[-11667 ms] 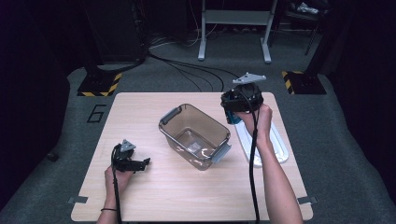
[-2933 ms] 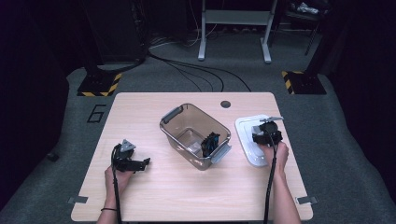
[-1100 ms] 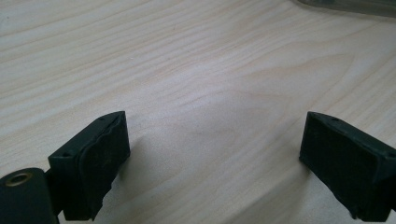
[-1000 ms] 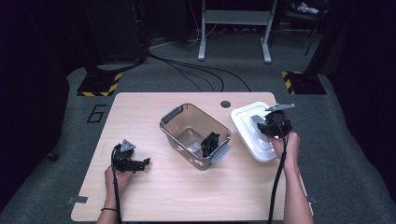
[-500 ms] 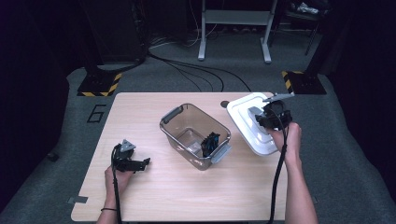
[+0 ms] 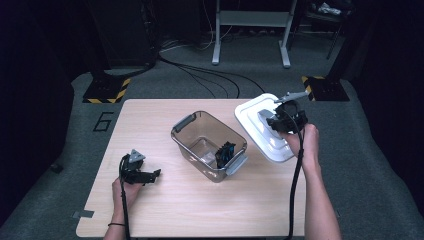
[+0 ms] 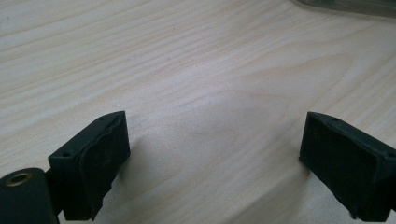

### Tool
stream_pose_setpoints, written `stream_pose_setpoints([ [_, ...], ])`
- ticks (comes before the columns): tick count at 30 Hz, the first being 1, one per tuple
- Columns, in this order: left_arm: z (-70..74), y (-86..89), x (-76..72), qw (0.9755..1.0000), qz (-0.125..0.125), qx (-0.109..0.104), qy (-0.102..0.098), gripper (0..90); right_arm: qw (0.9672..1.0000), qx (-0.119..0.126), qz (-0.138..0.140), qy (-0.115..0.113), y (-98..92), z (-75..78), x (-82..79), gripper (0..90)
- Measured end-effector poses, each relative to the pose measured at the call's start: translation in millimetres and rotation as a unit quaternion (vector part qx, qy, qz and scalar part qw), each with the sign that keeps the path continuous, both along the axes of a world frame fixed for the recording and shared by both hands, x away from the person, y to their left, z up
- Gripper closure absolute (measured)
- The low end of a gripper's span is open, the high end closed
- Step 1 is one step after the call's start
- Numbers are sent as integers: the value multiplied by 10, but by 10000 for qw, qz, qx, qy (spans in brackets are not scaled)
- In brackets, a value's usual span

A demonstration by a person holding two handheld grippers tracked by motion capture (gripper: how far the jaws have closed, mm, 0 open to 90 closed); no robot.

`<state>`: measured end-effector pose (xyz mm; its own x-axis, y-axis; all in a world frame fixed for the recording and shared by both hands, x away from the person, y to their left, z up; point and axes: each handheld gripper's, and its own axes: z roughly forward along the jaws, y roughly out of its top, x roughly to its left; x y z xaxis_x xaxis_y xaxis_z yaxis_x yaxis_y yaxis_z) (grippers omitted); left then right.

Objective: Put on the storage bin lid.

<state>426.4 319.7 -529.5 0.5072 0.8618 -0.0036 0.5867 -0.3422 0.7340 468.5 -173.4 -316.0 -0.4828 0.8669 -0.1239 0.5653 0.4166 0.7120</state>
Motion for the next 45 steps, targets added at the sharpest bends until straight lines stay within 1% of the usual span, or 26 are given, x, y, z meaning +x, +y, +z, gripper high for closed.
stream_pose_setpoints([
  [1, 0, 1, 0, 10000, -4, 3, 1, 82, 10000, -9, 60, -17, 24, 21, 4, 668],
  [2, 0, 0, 1, 10000, -6, -3, 1, 82, 10000, -8, 46, 8, 53, 38, -1, 667],
  [4, 0, 1, 1, 10000, -9, -1, 4, 82, 9999, -44, 95, -20, 94, 69, -1, 668],
  [6, 0, 0, 0, 10000, 0, -1, 0, 82, 9999, -33, 132, -1, 152, 110, -9, 668],
  [11, 0, 1, 1, 10000, -9, -1, 3, 82, 9996, -63, 286, -49, 272, 187, -9, 667],
  [17, 1, 2, 1, 10000, -11, -10, 12, 82, 9984, -145, 543, -95, 411, 256, 1, 668],
  [20, 1, 2, 1, 10000, -9, -13, 10, 82, 9981, -160, 589, -39, 485, 283, -7, 667],
  [23, 1, 3, 1, 10000, -8, -14, 9, 83, 9975, -179, 682, -69, 548, 299, 0, 668],
  [30, 1, 3, 0, 10000, -3, -17, 13, 83, 9963, -225, 825, -5, 709, 349, 1, 667],
  [32, 1, 3, 0, 10000, -3, -23, 19, 83, 9956, -236, 904, -34, 755, 358, 11, 667],
  [34, 1, 2, -1, 10000, -2, -27, 19, 84, 9956, -232, 906, -3, 801, 369, 7, 667],
  [37, 0, 2, -1, 10000, -1, -29, 18, 84, 9947, -250, 992, 29, 886, 382, 6, 667],
  [38, -1, 2, 0, 10000, -4, -35, 9, 84, 9944, -271, 1023, 4, 915, 382, 9, 667],
  [39, 0, 2, 0, 10000, 0, -28, 18, 84, 9939, -313, 1056, 28, 952, 386, 8, 667],
  [40, 1, 3, 0, 10000, -3, -23, 16, 84, 9940, -298, 1048, 18, 978, 382, 7, 667],
  [45, -1, 2, -1, 10000, -3, -23, 7, 84, 9924, -320, 1185, 26, 1123, 387, 12, 667],
])
